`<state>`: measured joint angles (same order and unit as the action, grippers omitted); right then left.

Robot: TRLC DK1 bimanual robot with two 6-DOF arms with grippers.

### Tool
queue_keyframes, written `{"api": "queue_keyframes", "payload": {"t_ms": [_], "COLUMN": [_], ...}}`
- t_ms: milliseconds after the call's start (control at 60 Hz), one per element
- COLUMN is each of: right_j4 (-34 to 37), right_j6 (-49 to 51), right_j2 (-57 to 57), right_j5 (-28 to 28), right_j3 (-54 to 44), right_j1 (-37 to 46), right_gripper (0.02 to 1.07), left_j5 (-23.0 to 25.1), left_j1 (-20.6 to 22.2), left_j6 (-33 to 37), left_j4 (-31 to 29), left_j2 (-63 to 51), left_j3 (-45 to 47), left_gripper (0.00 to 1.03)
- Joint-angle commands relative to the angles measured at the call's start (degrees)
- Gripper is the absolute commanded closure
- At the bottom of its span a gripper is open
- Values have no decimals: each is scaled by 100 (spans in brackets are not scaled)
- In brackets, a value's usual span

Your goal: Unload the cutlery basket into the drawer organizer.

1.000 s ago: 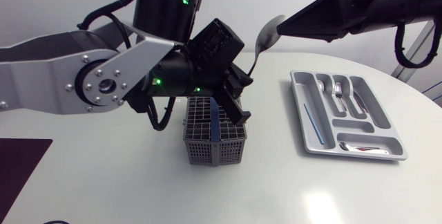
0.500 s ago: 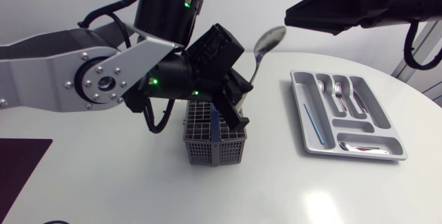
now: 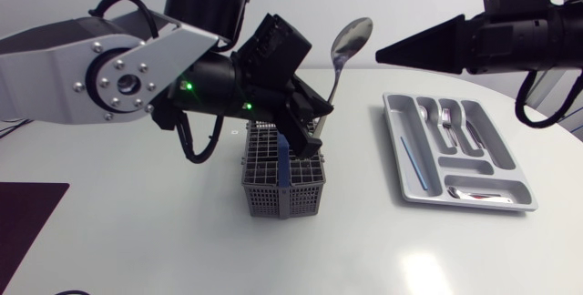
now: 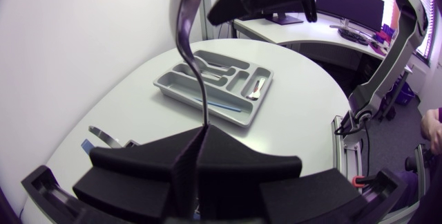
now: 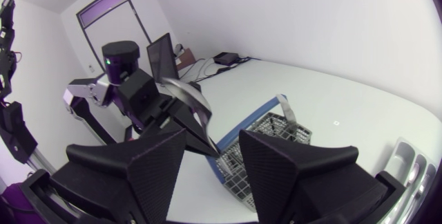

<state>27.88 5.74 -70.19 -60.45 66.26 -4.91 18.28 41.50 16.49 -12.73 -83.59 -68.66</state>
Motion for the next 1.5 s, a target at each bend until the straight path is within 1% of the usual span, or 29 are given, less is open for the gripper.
{"api": "queue_keyframes", "payload": {"t_ms": [0,150,200,333,433,550,733,900,1217,1250,1283,1450,1483], "right_j4": [-230,-555,-643,-872,-1144,-1346,-1654,-1724,-1830,-1830,-1830,-1874,-1874], "right_j6": [-117,-126,-143,-222,-284,-319,-618,-741,-934,-952,-969,-1066,-1075], "right_j2": [252,638,682,691,682,612,498,348,-3,-38,-82,-223,-258], "right_j5": [358,1808,2125,2696,3294,3803,4137,4225,4348,4348,4366,4463,4471], "right_j3": [-333,-676,-728,-772,-852,-887,-852,-772,-579,-535,-491,-333,-307], "right_j1": [-133,-775,-942,-1223,-1540,-1900,-2137,-2155,-2243,-2243,-2243,-2251,-2260], "right_gripper": [49,49,49,49,49,49,49,49,49,50,54,54,56], "left_j5": [88,79,79,79,70,-9,-88,-79,255,263,272,316,334], "left_j1": [-133,-203,-212,-230,-238,-282,-300,-353,-458,-458,-449,-458,-458], "left_j6": [-234,-542,-594,-770,-876,-1008,-1227,-1465,-1746,-1763,-1763,-1763,-1763], "left_j4": [-10,-72,-98,-159,-142,-107,-10,16,-177,-186,-195,-212,-212], "left_j2": [-122,-316,-360,-474,-483,-500,-535,-579,-746,-755,-764,-790,-799], "left_j3": [-314,-508,-578,-736,-754,-771,-771,-859,-1097,-1097,-1105,-1114,-1114], "left_gripper": [82,82,82,82,82,82,82,82,82,82,82,82,82]}}
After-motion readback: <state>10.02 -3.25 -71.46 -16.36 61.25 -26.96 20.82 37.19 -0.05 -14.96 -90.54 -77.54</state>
